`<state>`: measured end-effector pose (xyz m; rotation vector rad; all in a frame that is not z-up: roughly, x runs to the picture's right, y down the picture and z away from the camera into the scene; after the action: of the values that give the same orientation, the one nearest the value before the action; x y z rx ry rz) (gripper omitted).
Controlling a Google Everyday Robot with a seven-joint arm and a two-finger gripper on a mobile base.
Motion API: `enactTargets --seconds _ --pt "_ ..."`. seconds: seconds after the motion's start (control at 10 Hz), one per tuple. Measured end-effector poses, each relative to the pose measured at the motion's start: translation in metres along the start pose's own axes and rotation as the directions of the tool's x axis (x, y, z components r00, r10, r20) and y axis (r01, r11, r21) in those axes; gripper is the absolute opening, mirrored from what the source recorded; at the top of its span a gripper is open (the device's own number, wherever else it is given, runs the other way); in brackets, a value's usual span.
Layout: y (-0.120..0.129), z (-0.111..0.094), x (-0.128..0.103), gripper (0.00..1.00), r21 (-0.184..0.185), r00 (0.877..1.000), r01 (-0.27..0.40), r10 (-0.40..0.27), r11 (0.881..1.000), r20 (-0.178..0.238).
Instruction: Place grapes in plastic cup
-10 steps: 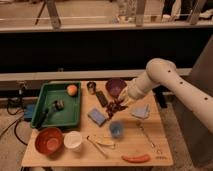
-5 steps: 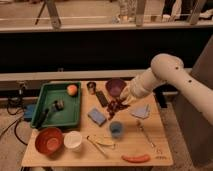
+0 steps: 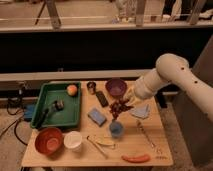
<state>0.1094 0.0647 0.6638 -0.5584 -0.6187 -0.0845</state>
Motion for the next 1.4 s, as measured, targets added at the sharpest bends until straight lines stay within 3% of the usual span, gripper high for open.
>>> enactTargets --seconds 0.6,0.7,0.9,1.4 --pt "0.016 0.004 0.026 0.00 -0.035 1.000 0.003 -0.003 0.999 -0.008" --pt "0.018 0.006 0.031 0.00 -0.042 1.000 0.005 -0.006 0.999 -0.026" --pt "0.020 0.013 0.034 0.00 -0.058 0.999 0.015 -0.017 0.998 -0.041" --pt "0.026 0.025 0.037 0.00 -0.097 0.999 0.024 -0.028 0.995 -0.036"
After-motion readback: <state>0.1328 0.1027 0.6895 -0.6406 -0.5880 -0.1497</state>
